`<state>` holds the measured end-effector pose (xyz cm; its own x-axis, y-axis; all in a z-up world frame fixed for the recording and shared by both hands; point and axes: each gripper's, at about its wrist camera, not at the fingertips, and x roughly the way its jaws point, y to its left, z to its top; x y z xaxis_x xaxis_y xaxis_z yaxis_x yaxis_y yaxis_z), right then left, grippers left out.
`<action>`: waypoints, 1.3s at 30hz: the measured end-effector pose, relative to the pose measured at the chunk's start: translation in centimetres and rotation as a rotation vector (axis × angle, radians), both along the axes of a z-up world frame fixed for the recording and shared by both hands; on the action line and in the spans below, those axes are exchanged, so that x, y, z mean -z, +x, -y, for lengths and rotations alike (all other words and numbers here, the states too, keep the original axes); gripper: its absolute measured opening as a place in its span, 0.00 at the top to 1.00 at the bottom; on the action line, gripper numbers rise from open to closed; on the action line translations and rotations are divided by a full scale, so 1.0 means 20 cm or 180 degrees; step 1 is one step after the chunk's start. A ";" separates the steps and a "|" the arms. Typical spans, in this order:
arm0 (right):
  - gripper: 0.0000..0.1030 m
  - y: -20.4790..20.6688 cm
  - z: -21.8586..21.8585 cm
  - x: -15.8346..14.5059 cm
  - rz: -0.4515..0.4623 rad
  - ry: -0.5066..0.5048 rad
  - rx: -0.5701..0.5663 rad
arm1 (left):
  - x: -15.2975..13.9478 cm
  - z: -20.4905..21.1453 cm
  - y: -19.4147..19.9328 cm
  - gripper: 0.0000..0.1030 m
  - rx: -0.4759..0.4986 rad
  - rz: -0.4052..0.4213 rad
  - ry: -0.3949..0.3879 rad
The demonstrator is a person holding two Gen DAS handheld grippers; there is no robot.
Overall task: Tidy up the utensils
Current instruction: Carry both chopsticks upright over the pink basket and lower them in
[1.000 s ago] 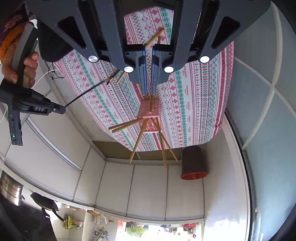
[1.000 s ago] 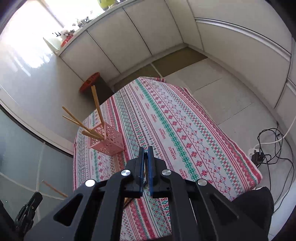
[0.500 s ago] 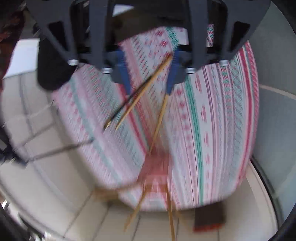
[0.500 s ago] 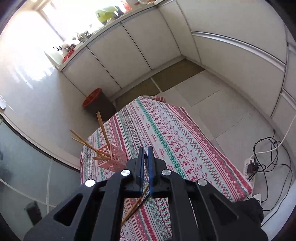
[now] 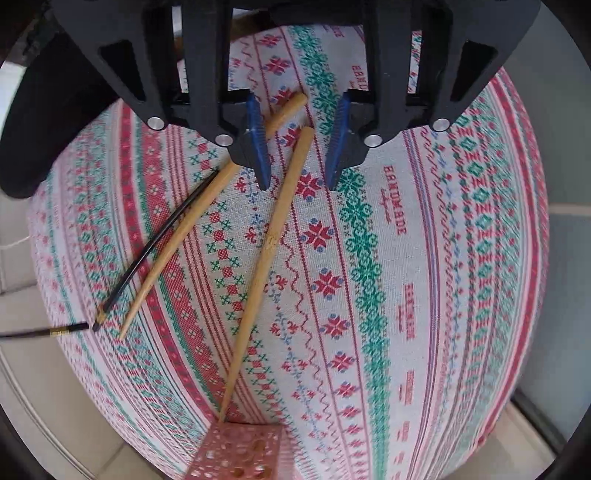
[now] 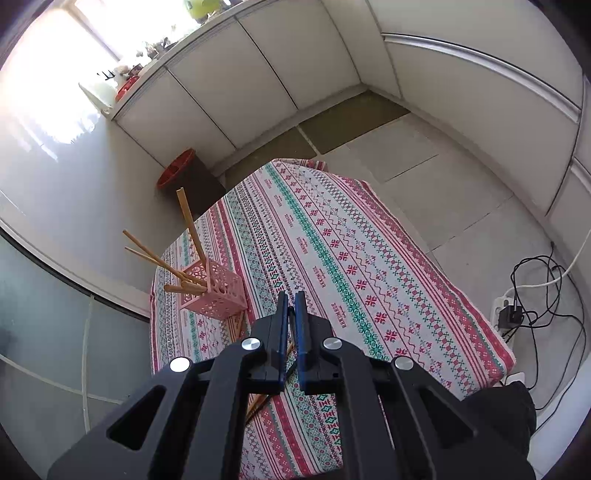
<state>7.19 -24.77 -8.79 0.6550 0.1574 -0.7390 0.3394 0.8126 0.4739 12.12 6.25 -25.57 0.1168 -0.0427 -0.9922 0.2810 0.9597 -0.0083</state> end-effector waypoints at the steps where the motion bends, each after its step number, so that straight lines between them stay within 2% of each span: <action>1: 0.96 0.00 0.00 0.00 -0.0003 0.0002 -0.0001 | 0.00 0.01 0.00 0.89 0.0006 0.0037 0.0013; 4: 0.96 -0.01 0.00 -0.01 0.0008 0.0004 -0.0007 | -0.04 0.00 -0.02 0.90 0.0011 0.0172 0.0005; 6: 0.96 -0.02 0.00 -0.03 0.0039 -0.0015 -0.0027 | -0.12 0.01 -0.09 0.90 0.0105 0.0311 -0.0081; 10: 0.96 -0.05 -0.01 -0.11 0.0160 -0.0076 -0.0062 | -0.41 -0.04 -0.27 0.93 0.0300 0.0704 -0.0211; 15: 0.96 -0.08 -0.05 -0.23 0.0326 -0.0095 -0.0164 | -0.83 -0.08 -0.42 0.94 0.0325 0.1291 -0.0330; 19: 0.96 -0.09 -0.10 -0.34 0.0456 -0.0153 -0.0277 | -1.02 -0.11 -0.46 0.94 0.0309 0.1615 -0.0442; 29: 0.96 -0.15 -0.18 -0.65 0.0819 -0.0246 -0.0549 | -1.25 -0.11 -0.44 0.94 0.0201 0.2007 -0.0682; 33: 0.96 -0.15 -0.16 -0.81 0.0985 -0.0194 -0.0587 | -1.42 -0.08 -0.41 0.94 0.0196 0.2230 -0.0822; 39: 0.96 -0.08 -0.18 -1.02 0.1282 -0.0344 -0.0561 | -1.65 0.01 -0.25 0.94 0.0140 0.2564 -0.0973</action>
<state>5.66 -21.23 11.70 0.8638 0.2285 -0.4490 -0.0028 0.8934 0.4492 7.04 6.09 7.47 0.7719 -0.3154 -0.5519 0.3490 0.9360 -0.0468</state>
